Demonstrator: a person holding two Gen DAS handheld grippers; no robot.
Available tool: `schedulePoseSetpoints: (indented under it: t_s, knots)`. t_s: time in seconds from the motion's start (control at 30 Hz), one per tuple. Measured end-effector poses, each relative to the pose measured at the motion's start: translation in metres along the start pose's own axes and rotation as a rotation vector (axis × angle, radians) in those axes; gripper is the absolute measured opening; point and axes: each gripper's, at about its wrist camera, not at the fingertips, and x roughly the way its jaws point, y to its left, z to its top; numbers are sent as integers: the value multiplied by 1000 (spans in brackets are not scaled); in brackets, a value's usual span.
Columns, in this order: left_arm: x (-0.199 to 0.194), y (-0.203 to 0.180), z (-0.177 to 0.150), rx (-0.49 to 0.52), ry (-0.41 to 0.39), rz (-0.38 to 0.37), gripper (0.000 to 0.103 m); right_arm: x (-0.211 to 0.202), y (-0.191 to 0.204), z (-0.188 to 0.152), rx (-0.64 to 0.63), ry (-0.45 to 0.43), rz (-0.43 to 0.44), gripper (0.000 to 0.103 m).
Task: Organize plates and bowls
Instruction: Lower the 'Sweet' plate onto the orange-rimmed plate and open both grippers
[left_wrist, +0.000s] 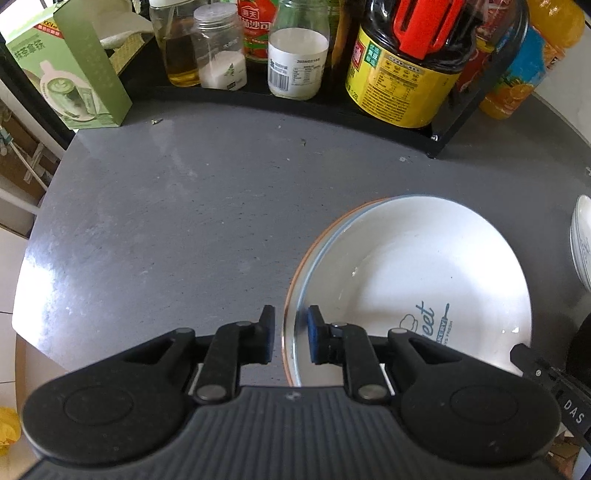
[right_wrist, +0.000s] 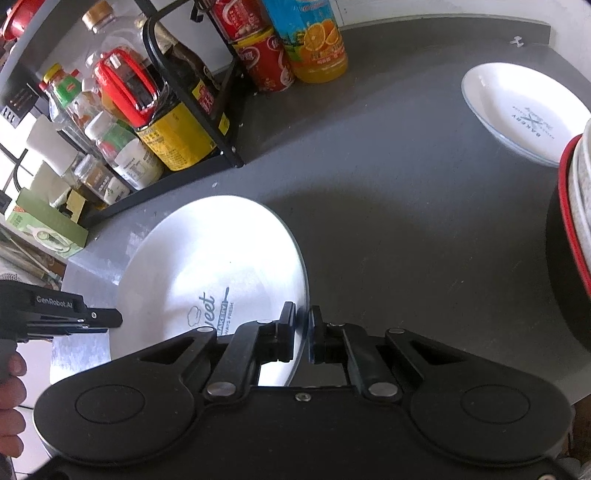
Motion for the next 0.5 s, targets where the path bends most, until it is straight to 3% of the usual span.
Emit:
schedulePoseSetpoints:
  t_s: [0.17,0.27,0.4,0.5]
  knots:
    - [1,1,1,-3,-8,-2,17,3,1,1,6,5,1,8]
    - [1,1,1,-9,-7,3,18,-1,-5,2,40,-2,11,16]
    - [-7,-5,2,8,-27,21,18,-18,-11,4,44,-51,26,44]
    - [-14,-13,3,21,-43,19,18,-31,-13,5,26,-85,29,54]
